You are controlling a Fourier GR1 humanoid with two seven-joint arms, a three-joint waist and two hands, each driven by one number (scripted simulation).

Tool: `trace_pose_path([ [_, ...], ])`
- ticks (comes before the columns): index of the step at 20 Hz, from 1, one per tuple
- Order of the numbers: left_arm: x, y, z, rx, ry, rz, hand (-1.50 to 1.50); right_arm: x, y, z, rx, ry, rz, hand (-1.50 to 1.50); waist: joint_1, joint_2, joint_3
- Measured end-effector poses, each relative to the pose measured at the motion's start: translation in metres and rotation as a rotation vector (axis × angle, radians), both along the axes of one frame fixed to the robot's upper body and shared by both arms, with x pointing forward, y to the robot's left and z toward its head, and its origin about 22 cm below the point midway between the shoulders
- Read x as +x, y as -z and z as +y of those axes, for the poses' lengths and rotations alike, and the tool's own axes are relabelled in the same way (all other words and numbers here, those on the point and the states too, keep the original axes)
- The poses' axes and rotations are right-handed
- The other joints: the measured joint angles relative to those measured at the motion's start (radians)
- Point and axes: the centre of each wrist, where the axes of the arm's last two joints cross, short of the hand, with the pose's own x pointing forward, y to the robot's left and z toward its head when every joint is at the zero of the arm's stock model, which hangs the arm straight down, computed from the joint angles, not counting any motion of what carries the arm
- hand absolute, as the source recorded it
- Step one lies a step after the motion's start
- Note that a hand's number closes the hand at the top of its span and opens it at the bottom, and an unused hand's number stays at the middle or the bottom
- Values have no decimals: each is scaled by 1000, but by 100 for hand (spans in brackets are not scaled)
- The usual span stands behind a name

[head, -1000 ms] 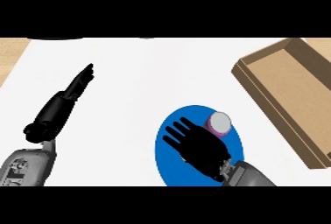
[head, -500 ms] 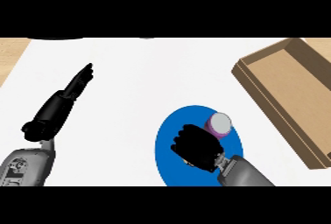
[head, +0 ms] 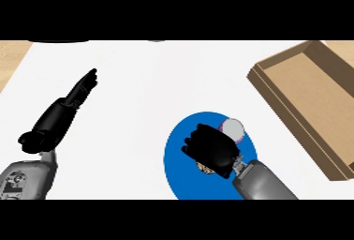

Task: Pick the cupcake from the plate and place it in the cardboard box

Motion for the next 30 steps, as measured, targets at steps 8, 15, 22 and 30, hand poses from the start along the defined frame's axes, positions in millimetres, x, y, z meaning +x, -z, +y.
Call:
trace_pose_path([
  [8,1,-1,-6,3,18,-12,0,66,-25,-22,256,615,13,150,19,12,3],
  [15,0,3,-5,-4,13,-1,0,107,-86,-11,354,749,-166,150,15,6,2],
  [22,-1,4,-6,1,5,2,0,118,-149,-32,571,1003,-309,150,2,1,2],
  [30,-2,-1,-1,7,-2,0,0,130,-184,-102,729,1280,-410,150,4,2,2],
])
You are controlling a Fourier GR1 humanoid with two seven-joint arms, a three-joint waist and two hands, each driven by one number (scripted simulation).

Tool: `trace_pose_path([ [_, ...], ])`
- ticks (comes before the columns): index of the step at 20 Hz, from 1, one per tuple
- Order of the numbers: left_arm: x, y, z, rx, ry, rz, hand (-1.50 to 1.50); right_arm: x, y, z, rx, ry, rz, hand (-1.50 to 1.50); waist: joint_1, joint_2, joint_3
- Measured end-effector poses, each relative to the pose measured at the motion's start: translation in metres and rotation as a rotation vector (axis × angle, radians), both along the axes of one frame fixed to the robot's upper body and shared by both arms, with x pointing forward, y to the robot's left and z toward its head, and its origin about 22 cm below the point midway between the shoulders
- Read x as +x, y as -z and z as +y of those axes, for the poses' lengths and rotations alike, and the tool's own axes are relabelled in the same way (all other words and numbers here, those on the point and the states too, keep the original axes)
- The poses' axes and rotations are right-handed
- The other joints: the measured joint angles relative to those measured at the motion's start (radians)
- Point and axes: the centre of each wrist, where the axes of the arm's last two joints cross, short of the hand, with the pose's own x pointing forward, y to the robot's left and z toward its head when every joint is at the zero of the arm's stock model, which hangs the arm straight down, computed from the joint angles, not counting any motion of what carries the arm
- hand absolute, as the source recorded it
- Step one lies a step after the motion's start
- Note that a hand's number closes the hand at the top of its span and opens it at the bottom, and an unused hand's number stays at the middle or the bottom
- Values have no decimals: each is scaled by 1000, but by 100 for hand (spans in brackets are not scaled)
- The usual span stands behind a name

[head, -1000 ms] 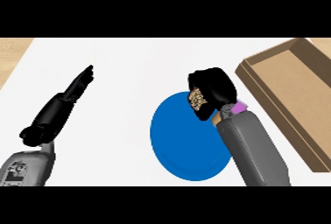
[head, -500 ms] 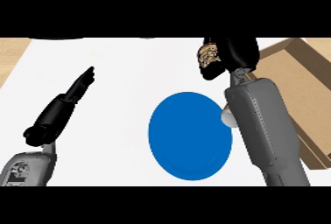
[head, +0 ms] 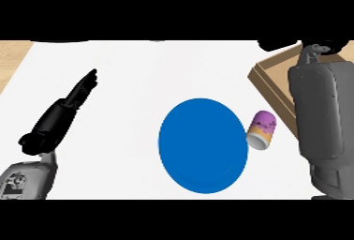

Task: Pick the cupcake from the plate and place it in the cardboard box

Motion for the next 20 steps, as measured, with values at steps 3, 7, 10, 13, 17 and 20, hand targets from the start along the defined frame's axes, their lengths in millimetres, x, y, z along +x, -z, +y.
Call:
trace_pose_path([
  [3,1,-2,0,-2,5,-4,0,7,-1,-28,22,67,2,150,2,1,0],
  [7,0,0,-6,-3,2,-9,0,10,0,-76,-25,122,52,150,3,2,0],
  [10,0,1,-2,-5,5,-8,0,14,8,-102,-41,142,154,150,6,4,0],
  [13,-4,-1,-5,-6,11,-4,0,13,16,-134,-17,148,299,150,9,3,0],
  [17,-4,3,-10,2,6,-7,0,9,30,-169,14,125,443,150,7,4,1],
  [20,1,0,-11,-3,9,-7,0,5,38,-189,21,109,547,150,7,5,0],
])
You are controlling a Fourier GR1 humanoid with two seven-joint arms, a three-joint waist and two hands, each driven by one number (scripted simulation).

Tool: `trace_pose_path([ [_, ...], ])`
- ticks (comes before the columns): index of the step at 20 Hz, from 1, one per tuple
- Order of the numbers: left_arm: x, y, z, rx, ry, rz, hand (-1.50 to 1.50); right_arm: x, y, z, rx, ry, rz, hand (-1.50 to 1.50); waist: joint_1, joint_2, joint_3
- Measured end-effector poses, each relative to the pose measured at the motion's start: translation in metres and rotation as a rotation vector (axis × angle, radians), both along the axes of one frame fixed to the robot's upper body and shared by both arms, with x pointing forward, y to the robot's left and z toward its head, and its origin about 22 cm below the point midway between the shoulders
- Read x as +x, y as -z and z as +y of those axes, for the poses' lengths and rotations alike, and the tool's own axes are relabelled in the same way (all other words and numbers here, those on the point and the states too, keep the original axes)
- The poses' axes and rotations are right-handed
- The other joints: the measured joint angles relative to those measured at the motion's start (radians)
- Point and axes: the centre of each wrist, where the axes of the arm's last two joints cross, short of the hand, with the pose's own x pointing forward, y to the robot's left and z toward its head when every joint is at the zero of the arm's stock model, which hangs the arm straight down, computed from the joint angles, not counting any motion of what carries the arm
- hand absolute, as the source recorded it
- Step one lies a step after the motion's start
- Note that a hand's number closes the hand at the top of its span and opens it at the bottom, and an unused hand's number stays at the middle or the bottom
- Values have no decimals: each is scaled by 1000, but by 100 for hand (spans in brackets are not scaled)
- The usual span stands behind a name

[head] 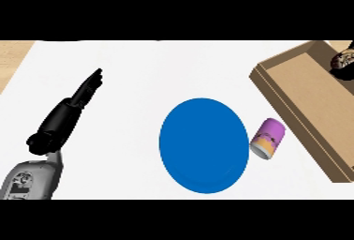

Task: Pick the cupcake from the plate and place it in the cardboard box

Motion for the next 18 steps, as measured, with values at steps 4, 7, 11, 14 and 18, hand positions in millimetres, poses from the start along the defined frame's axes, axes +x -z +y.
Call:
trace_pose_path([
  [4,4,0,5,-2,-4,2,0,-6,6,-22,47,-17,114,-150,0,0,0],
  [7,5,2,1,-3,1,0,0,-11,14,-36,95,-84,143,-150,2,0,1],
  [11,4,5,-2,-2,1,3,0,-11,8,-42,181,-175,42,-150,3,0,1],
  [14,6,4,-1,-2,-3,1,0,-10,0,-41,320,-209,-171,-150,-6,-5,2],
  [18,5,5,2,-7,-9,6,0,-12,-5,-49,589,-152,-462,-150,-14,-7,3],
])
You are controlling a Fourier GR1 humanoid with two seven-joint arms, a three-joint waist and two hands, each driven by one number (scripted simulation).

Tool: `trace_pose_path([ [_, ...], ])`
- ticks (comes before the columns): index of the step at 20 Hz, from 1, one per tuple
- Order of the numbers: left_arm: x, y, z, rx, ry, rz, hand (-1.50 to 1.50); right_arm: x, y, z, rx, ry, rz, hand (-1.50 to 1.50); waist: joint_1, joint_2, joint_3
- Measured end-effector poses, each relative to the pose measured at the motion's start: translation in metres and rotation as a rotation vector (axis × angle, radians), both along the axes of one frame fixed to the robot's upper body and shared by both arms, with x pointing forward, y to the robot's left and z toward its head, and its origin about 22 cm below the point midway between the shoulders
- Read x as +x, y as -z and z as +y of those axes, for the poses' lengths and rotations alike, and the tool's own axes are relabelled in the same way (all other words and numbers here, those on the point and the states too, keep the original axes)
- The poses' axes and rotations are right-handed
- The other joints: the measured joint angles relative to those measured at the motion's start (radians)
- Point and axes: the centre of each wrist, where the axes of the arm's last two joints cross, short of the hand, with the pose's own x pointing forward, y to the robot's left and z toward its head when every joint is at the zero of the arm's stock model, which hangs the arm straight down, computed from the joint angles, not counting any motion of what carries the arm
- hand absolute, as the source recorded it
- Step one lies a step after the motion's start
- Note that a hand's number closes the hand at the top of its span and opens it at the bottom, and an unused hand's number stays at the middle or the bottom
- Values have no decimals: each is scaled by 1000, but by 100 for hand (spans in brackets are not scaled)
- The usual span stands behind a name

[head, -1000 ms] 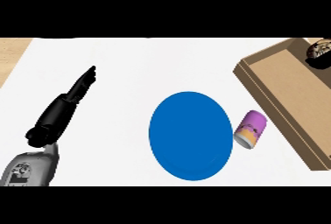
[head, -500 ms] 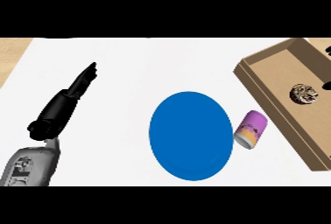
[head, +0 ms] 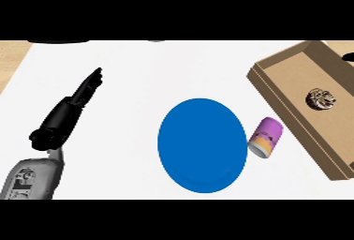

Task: Pick the cupcake from the plate and place it in the cardboard box

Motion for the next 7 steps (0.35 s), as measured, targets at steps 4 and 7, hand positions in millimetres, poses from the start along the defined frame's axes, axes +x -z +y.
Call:
trace_pose_path([
  [4,-2,0,-1,-2,6,-7,0,-15,9,-25,232,118,-126,-150,6,4,-1],
  [7,-5,1,1,-2,11,-6,0,-29,12,-45,322,195,-186,-150,10,6,-1],
])
